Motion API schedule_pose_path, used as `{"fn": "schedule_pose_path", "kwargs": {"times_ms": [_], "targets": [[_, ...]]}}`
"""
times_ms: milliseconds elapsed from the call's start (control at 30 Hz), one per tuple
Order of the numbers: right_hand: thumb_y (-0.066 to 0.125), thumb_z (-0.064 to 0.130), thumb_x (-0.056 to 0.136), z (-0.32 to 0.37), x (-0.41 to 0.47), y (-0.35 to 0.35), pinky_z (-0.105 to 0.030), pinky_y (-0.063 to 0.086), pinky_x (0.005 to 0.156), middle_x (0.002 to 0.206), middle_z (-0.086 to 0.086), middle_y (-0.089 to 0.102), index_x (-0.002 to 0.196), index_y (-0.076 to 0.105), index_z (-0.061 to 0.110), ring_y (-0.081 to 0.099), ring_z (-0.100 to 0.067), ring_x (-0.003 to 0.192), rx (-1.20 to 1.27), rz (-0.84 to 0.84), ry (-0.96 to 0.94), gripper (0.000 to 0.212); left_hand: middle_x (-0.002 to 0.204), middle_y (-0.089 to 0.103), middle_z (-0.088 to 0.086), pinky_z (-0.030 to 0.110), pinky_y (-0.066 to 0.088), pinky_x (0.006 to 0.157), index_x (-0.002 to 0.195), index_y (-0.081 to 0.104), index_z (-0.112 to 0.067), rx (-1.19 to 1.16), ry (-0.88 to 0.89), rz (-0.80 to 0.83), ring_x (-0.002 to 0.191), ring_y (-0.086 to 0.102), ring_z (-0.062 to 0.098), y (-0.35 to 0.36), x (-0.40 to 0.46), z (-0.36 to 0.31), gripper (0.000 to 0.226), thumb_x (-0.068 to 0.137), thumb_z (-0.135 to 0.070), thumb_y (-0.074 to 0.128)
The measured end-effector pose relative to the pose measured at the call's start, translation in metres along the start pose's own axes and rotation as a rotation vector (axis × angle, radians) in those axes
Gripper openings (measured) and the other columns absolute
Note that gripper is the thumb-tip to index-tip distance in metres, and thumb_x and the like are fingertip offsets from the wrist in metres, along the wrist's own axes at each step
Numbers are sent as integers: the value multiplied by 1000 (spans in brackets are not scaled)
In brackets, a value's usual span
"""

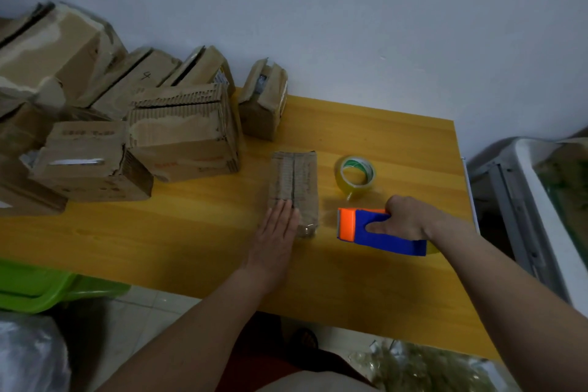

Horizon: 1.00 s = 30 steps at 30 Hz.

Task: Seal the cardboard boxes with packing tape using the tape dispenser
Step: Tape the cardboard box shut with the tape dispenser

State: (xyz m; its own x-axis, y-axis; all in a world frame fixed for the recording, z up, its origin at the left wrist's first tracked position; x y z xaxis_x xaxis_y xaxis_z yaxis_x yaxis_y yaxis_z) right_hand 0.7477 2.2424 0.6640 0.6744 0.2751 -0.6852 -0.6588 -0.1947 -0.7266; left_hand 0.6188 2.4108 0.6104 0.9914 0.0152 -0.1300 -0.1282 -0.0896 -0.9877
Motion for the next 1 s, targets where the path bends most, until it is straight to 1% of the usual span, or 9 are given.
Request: {"fn": "schedule_pose_path", "kwargs": {"times_ms": [167,400,533,700,833,900,933,967,1000], "targets": [[53,43,92,11,-11,1,-32,42,70,90,-2,55,97,48,16,56,-22,86,-44,-35,48,28,158,-19,18,38,-20,113,149,-16,-5,25,-44,61,146,-18,30,2,1,0,73,97,-13,35],[52,27,92,49,3,-1,-30,38,73,115,1,63,109,62,20,59,-21,106,-305,-308,53,21,157,-26,13,37,-18,116,150,-17,-8,-86,-165,75,144,-27,26,-1,-3,2,78,95,-6,37],[49,42,95,3,4,1,-34,42,83,124,-6,59,120,57,12,54,-24,117,-193,-374,146,39,154,-34,10,33,-24,109,148,-23,-10,-200,-265,105,133,-38,20,3,-7,0,93,91,-4,49],[52,50,92,-15,11,34,-38,41,92,125,-10,55,125,49,6,53,-26,117,-31,-459,234,55,159,-23,2,29,-7,116,152,-13,-12,-402,-292,69,147,-15,18,-27,-4,1,84,91,3,42],[56,53,88,-20,19,61,-38,46,89,123,-12,56,123,48,5,57,-29,113,94,-431,285,60,159,-17,16,40,-12,116,154,-5,-12,5,-176,174,147,-17,33,-29,5,28,78,96,-9,47],[59,54,86,-22,22,76,-38,46,89,125,-13,55,124,48,5,56,-30,114,163,-379,292,63,160,5,21,42,6,120,154,14,-10,78,-99,160,148,6,37,-28,6,33,78,91,-13,60],[60,55,85,-23,24,84,-38,46,89,125,-13,55,124,49,5,56,-30,115,198,-356,291,64,151,32,23,42,26,116,146,37,-7,113,-58,89,139,32,39,-32,7,32,78,79,-16,76],[61,55,85,-24,25,88,-38,46,89,126,-14,55,124,49,5,55,-31,116,234,-343,289,65,127,57,21,41,46,101,127,60,-7,132,-24,35,116,56,37,-37,9,32,76,58,-18,90],[60,55,85,-24,25,89,-38,45,90,126,-15,54,124,49,4,54,-32,117,270,-344,288,65,101,67,15,38,55,84,104,71,-8,154,16,-21,92,65,31,-40,11,32,70,40,-20,96]]}}
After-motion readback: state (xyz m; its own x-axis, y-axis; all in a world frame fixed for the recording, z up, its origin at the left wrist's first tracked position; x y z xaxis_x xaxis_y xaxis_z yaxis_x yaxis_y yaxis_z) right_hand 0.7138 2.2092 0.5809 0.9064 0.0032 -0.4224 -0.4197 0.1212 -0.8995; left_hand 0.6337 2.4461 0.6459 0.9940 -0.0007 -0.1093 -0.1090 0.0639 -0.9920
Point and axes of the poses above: each hand's wrist, its own x-axis towards the middle knuckle, its own y-axis out of the palm, z = x × y, the point moved 9 cm from there along x, towards the middle knuckle
